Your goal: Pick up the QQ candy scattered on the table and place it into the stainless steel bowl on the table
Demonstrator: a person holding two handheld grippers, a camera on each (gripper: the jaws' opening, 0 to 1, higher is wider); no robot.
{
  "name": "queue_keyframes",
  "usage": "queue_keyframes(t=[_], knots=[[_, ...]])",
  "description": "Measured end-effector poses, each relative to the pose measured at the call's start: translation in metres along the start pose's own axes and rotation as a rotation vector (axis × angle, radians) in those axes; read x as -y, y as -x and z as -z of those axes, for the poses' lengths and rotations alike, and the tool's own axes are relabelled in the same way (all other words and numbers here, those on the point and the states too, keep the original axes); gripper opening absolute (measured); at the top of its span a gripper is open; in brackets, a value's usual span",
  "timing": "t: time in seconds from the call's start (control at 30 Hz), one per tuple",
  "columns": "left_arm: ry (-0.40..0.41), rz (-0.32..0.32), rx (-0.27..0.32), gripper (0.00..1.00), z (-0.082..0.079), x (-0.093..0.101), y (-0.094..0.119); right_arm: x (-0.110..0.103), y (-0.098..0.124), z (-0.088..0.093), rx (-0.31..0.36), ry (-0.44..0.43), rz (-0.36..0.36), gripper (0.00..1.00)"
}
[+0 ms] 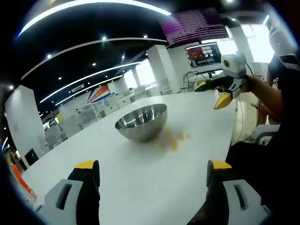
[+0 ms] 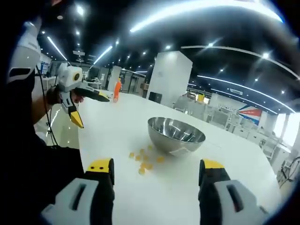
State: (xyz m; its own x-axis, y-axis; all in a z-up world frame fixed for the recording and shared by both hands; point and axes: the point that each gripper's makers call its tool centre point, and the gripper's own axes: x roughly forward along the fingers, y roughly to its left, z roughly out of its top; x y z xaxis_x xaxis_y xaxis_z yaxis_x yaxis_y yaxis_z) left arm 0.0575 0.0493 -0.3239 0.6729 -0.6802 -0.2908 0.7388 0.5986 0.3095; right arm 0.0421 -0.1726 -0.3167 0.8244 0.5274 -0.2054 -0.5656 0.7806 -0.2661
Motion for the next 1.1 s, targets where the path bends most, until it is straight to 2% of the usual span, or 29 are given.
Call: queue_keyframes(t=[0.33, 1.1], knots=[[-0.009, 0.01, -0.012, 0.95, 0.0019, 0.0025, -0.0013, 0.0007, 0.001, -0.0068, 0.023, -0.008, -0.005, 0.7], [-0.007, 0.003, -0.022, 0.95, 0.0065, 0.0008, -0.0003, -0.0056, -0.0051, 0.001, 0.006, -0.006, -0.02, 0.68]])
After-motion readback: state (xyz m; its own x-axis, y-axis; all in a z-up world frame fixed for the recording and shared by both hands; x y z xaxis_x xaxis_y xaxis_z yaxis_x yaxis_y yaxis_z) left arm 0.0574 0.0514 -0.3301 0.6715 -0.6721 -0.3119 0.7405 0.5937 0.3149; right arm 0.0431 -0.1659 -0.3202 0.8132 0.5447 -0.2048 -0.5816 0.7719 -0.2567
